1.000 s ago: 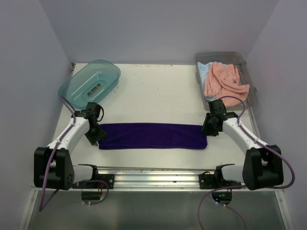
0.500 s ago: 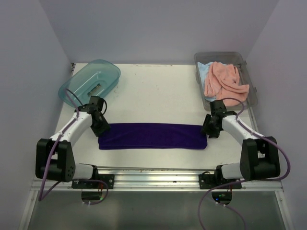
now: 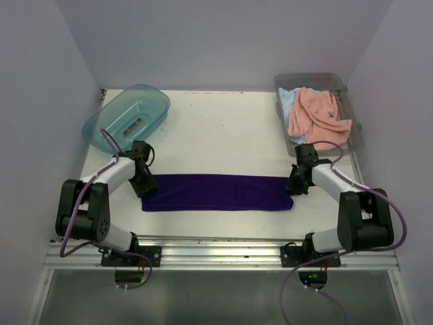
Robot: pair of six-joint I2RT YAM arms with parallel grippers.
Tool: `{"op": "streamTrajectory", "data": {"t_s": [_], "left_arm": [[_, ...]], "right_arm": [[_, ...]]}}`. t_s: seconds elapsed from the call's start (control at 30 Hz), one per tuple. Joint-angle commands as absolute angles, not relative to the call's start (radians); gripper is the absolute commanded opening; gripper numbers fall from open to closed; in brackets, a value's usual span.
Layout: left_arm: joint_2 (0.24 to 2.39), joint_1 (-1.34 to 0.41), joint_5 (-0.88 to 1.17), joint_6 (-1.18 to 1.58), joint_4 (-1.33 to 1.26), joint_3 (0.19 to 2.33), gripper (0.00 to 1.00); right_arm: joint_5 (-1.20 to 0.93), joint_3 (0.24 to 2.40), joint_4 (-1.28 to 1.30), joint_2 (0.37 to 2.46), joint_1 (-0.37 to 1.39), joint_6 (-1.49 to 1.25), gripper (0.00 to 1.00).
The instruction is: Roll the towels
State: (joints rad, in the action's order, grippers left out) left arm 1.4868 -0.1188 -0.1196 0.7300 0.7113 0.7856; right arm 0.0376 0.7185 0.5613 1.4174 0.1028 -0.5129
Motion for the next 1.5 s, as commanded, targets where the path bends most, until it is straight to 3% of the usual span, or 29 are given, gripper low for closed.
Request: {"op": "streamTrajectory", "data": {"t_s": [0.0,0.27,0.57,0.8,1.3,1.47], "left_arm": [[1.520,-0.141,-0.101,0.689,0.621,0.758,0.40],[1.626,-0.323,-0.006,0.776,0.545,0.787,0.38],[1.704,-0.478,0.017,0.833,0.522,0.865,0.38],[1.720,-0.517,0.005,0.810,0.578,0.980,0.39],[1.488,-0.341,-0.012,0.686,0.678,0.942,0.45],[1.509,-0.296,-0.015,0.687,0.635,0.882,0.39]], "right_arm": [[0.158,0.693,0.557,1.349,0.081,-0.546,0.00],[0.310,0.748,0.710,1.134,0.072,-0.577,0.00],[0.428,0.897,0.827,1.048,0.069,-0.532,0.00],[0.362,1.038,0.848,1.026,0.090,-0.483,0.00],[0.452,1.295,0.845,1.273,0.550,-0.577,0.00],[0.469,1.388,0.828,1.371,0.721,-0.610,0.00]]}}
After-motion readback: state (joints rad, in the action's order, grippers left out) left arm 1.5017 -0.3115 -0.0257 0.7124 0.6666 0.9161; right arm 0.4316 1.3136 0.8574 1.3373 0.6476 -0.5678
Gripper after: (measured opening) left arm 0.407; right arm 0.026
